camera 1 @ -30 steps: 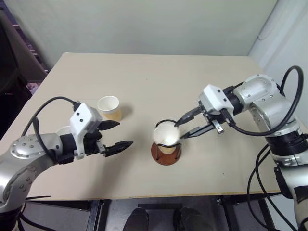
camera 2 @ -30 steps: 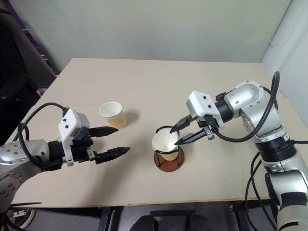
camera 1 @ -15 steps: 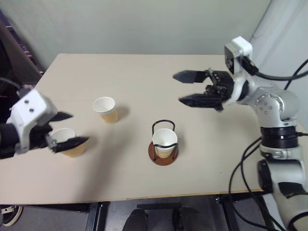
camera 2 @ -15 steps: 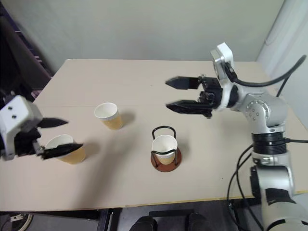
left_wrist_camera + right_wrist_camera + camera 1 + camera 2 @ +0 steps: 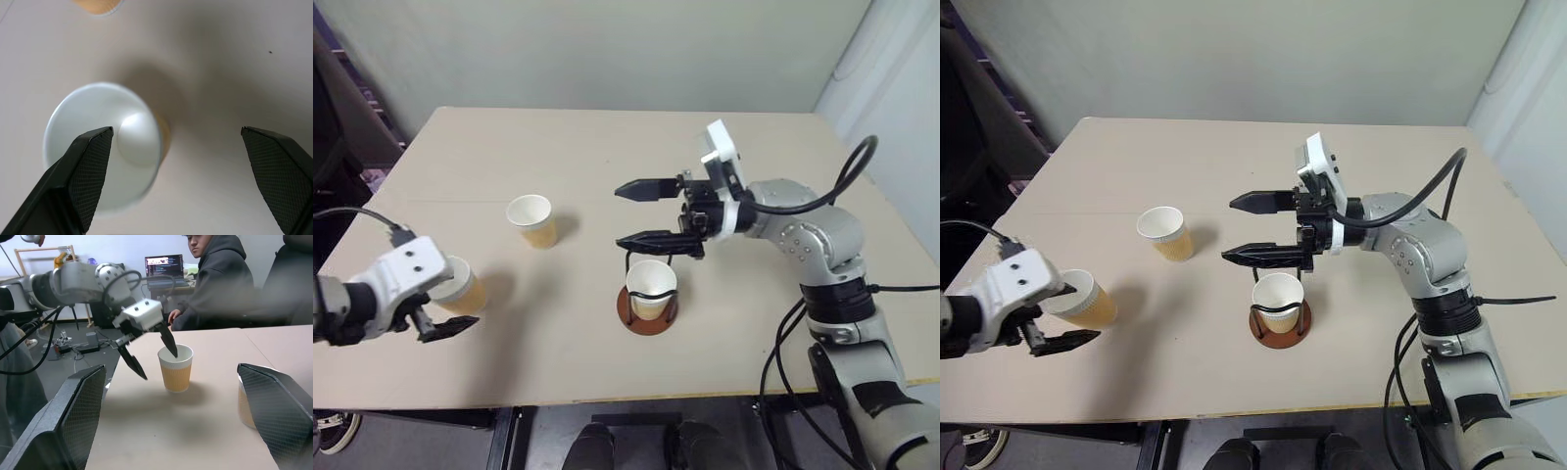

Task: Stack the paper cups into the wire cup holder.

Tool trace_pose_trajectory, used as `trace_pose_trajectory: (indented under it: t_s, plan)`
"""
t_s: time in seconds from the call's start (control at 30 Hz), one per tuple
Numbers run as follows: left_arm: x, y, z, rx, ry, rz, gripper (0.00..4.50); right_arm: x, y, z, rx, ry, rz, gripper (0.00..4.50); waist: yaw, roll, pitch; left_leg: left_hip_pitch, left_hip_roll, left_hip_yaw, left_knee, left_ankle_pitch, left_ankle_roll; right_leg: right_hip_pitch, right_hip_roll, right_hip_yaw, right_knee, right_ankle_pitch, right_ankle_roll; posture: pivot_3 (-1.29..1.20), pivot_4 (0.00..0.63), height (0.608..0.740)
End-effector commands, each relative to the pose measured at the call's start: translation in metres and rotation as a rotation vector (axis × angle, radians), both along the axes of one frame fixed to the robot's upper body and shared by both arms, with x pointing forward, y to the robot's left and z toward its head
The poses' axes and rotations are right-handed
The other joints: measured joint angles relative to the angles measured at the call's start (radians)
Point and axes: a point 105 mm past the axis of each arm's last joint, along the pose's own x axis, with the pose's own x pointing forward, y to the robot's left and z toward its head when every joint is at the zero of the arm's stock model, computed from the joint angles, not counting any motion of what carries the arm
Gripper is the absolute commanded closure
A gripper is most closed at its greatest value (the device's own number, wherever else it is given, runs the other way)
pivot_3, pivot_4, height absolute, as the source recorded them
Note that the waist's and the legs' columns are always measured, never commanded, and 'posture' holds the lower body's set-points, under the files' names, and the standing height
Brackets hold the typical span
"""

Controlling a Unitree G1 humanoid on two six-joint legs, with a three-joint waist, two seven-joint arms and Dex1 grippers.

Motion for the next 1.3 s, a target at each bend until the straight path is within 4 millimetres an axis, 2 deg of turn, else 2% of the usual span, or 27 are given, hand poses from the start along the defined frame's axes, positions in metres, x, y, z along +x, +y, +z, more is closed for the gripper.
trace_pose_trajectory:
  t_s: [0.03, 0.13, 0.17, 0.33, 0.5, 0.6, 0.67, 0.73, 0.93, 1.0, 1.13, 1.3]
  plan:
    - [0.009, 0.000, -0.006, 0.032, -0.015, -0.015, 0.00, -0.005, 0.000, 0.008, 0.006, -0.059, -0.003, 0.05, 0.000, 0.000, 0.000, 0.000, 0.000, 0.000, 0.000, 0.000, -0.001, 0.000, 0.000, 0.000, 0.000, 0.000, 0.000, 0.00, 0.150, 0.740]
    - [0.013, 0.001, -0.009, 0.048, -0.021, -0.020, 0.58, -0.005, -0.002, 0.007, 0.005, -0.063, -0.017, 0.00, -0.001, 0.000, 0.000, 0.000, 0.000, 0.000, -0.001, 0.001, -0.002, -0.001, 0.000, 0.000, 0.000, 0.000, 0.000, 0.00, 0.150, 0.740]
    - [0.015, 0.002, -0.009, 0.055, -0.027, -0.021, 0.90, -0.005, -0.003, 0.007, 0.005, -0.062, -0.021, 0.00, -0.002, 0.000, 0.000, 0.000, 0.000, 0.000, -0.001, 0.001, -0.002, -0.001, 0.000, 0.000, 0.000, 0.000, 0.000, 0.00, 0.150, 0.740]
    - [0.017, 0.002, -0.008, 0.051, -0.030, -0.035, 2.74, -0.003, -0.006, 0.006, 0.001, -0.068, -0.047, 0.00, -0.002, 0.000, 0.000, -0.001, 0.000, 0.000, -0.001, 0.002, -0.003, -0.001, 0.000, 0.000, -0.001, 0.000, 0.000, 0.00, 0.150, 0.740]
    - [0.020, -0.007, 0.008, 0.011, -0.069, -0.075, 4.45, -0.006, -0.011, 0.008, 0.006, -0.060, -0.039, 0.00, -0.002, 0.000, 0.000, -0.001, 0.000, 0.000, -0.001, 0.002, -0.003, -0.001, 0.000, 0.000, -0.001, 0.000, 0.000, 0.00, 0.150, 0.740]
    - [0.019, -0.018, 0.023, -0.030, -0.085, -0.127, 4.45, -0.017, -0.022, 0.007, -0.014, -0.048, 0.026, 0.00, 0.002, -0.001, 0.000, -0.001, -0.001, 0.000, -0.001, 0.002, -0.003, -0.001, 0.000, 0.000, -0.001, 0.000, 0.000, 0.00, 0.150, 0.740]
    - [0.015, -0.042, 0.043, -0.087, -0.102, -0.249, 4.45, -0.029, -0.036, 0.002, -0.063, -0.050, 0.088, 0.00, 0.007, -0.001, -0.001, -0.002, -0.002, 0.000, -0.001, 0.002, -0.003, -0.001, 0.000, 0.000, 0.000, 0.000, 0.000, 0.00, 0.150, 0.740]
    - [0.007, -0.075, 0.068, -0.163, -0.129, -0.414, 4.45, -0.036, -0.050, -0.003, -0.115, -0.055, 0.125, 0.00, 0.016, -0.003, -0.002, -0.003, -0.003, 0.000, -0.001, 0.004, -0.007, -0.001, 0.000, -0.001, -0.001, 0.000, 0.000, 0.00, 0.150, 0.740]
    - [-0.004, -0.133, 0.115, -0.359, -0.174, -0.746, 4.45, -0.030, -0.071, -0.011, -0.206, -0.086, 0.087, 0.00, 0.016, -0.003, -0.002, -0.003, -0.007, 0.008, 0.001, 0.006, -0.009, 0.000, 0.000, 0.001, -0.001, 0.001, 0.002, 0.00, 0.150, 0.740]
    - [-0.003, -0.147, 0.119, -0.385, -0.154, -0.830, 4.45, -0.028, -0.076, -0.010, -0.213, -0.099, 0.062, 0.00, 0.012, -0.003, -0.001, -0.001, -0.004, 0.007, 0.001, 0.006, -0.007, 0.000, 0.000, 0.001, 0.000, 0.002, 0.003, 0.00, 0.150, 0.740]
    - [0.005, -0.174, 0.111, -0.380, -0.083, -0.966, 4.45, -0.024, -0.082, -0.008, -0.225, -0.118, 0.005, 0.00, 0.008, -0.002, -0.001, 0.000, -0.003, 0.007, 0.000, 0.006, -0.002, 0.001, 0.000, 0.002, 0.001, 0.003, 0.004, 0.00, 0.150, 0.740]
    - [0.012, -0.196, 0.101, -0.341, -0.037, -1.056, 4.45, -0.026, -0.082, -0.009, -0.230, -0.118, -0.026, 0.00, 0.005, -0.002, -0.001, -0.002, -0.002, 0.005, 0.003, 0.008, -0.002, 0.001, 0.000, 0.004, -0.002, 0.005, 0.009, 0.00, 0.150, 0.740]
